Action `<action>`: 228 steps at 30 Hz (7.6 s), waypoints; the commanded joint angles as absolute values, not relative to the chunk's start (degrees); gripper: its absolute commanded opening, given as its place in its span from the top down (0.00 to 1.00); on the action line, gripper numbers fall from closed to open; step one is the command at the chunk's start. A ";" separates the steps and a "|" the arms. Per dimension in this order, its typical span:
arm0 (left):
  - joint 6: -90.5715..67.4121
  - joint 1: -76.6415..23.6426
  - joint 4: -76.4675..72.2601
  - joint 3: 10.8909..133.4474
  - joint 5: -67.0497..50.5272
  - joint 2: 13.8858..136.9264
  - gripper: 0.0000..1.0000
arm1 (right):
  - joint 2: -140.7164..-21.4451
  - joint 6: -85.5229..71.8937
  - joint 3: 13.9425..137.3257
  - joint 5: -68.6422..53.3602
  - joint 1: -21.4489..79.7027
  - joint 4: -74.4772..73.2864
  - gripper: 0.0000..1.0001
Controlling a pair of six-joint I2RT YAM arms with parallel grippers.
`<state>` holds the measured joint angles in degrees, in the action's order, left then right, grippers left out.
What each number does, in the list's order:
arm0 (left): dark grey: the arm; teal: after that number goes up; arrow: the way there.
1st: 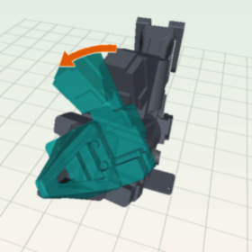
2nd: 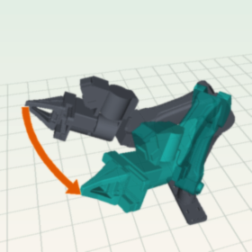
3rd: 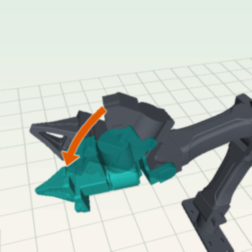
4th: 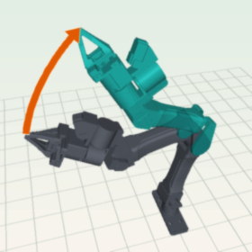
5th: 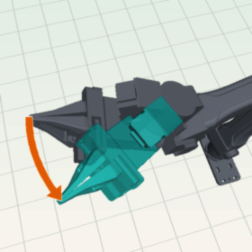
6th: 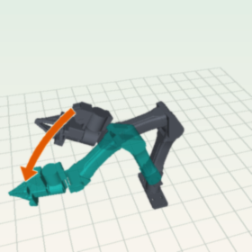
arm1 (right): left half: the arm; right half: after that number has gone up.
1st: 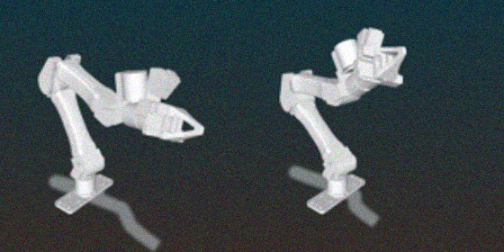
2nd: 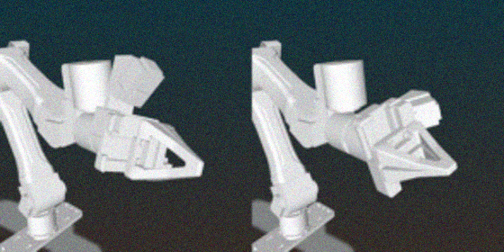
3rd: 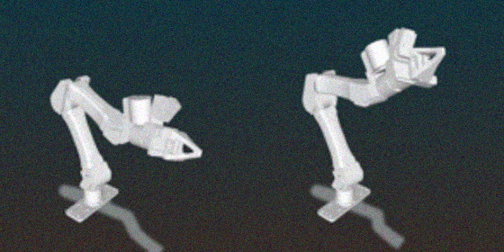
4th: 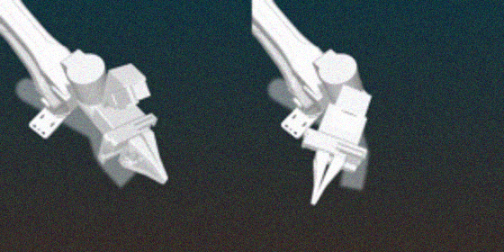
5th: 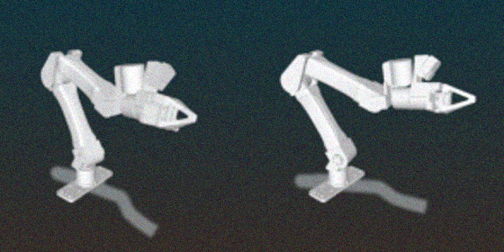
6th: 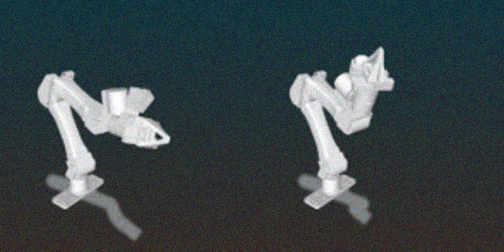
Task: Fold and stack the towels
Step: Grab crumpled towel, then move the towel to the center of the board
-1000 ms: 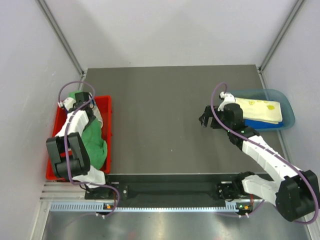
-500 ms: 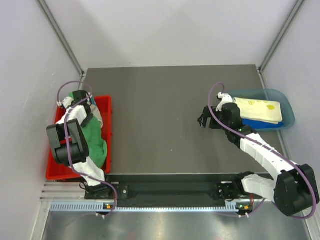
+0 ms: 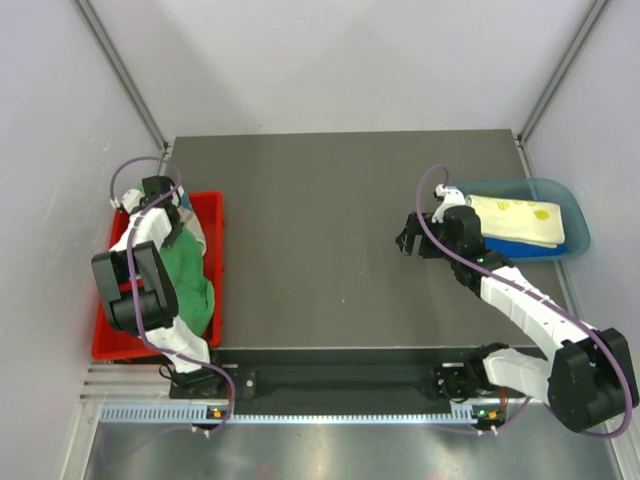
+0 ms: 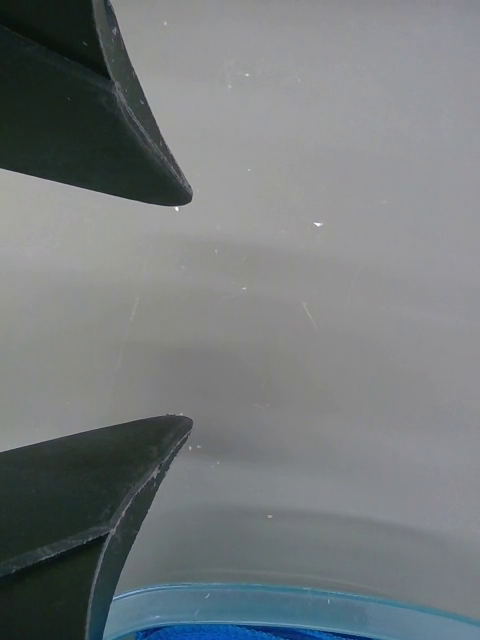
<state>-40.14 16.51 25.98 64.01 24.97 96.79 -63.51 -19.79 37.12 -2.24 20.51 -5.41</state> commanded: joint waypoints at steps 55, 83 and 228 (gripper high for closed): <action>-40.52 16.87 28.91 50.45 23.12 72.17 0.47 | -65.39 -20.48 35.95 -3.87 21.36 -1.58 0.17; -43.24 16.88 24.44 51.59 21.27 70.92 0.44 | -67.06 -20.13 36.30 -3.16 22.15 -1.14 0.18; -27.07 -24.17 19.95 71.54 -2.29 107.04 0.57 | -81.65 -37.44 36.91 15.20 38.94 1.23 0.95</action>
<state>-28.77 -24.88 18.35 69.04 -1.26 104.99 -82.19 -37.87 33.74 12.14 38.13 1.08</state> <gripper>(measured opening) 0.439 0.075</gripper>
